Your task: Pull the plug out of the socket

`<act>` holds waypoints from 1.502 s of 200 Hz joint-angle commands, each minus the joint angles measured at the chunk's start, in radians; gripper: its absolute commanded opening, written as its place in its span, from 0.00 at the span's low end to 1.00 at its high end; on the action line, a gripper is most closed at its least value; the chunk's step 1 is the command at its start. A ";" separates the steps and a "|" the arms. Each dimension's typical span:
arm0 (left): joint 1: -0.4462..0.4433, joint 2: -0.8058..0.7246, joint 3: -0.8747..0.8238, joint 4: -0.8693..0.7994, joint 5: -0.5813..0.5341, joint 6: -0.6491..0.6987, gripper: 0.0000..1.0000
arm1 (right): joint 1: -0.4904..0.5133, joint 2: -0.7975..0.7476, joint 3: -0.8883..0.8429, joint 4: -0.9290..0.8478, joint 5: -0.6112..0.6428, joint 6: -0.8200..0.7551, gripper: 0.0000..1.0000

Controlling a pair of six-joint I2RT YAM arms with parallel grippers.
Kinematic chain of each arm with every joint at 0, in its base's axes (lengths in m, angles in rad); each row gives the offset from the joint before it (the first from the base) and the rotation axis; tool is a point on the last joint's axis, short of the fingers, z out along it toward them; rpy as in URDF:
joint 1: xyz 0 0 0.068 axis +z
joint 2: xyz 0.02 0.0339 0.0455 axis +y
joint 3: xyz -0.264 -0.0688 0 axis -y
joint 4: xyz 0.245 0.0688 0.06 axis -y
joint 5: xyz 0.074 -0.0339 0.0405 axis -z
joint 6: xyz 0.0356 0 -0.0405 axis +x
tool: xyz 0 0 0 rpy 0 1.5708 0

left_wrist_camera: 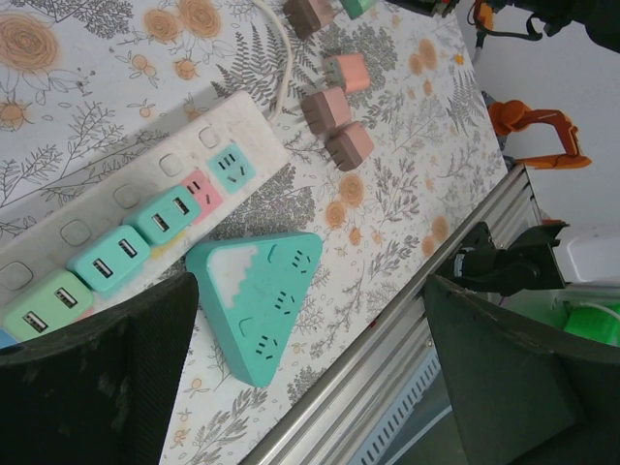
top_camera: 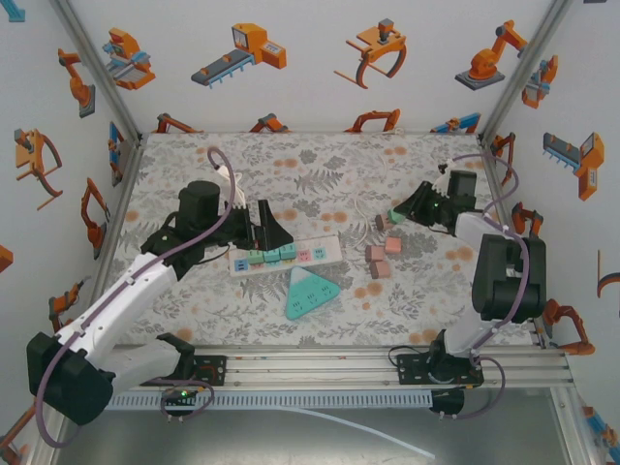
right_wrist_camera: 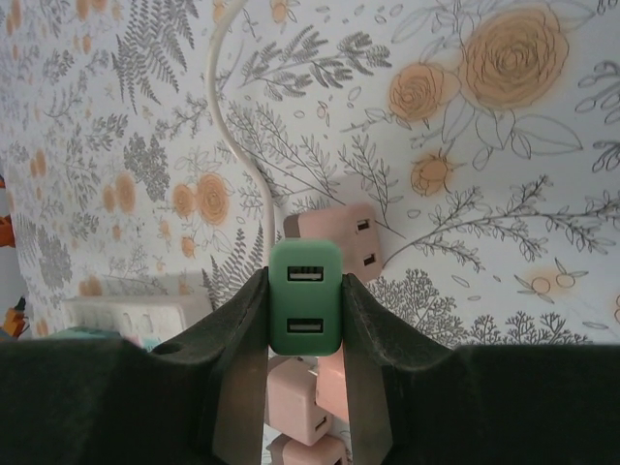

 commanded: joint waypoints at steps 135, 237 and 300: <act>-0.016 0.019 0.007 0.011 -0.051 0.048 0.99 | -0.001 -0.019 -0.243 0.211 -0.022 0.090 0.29; -0.019 0.041 0.019 0.010 -0.077 0.048 1.00 | -0.002 -0.031 -0.236 0.234 0.007 0.081 0.46; -0.010 0.005 0.017 -0.085 -0.265 0.016 0.97 | 0.026 -0.186 -0.105 0.134 0.049 -0.052 0.51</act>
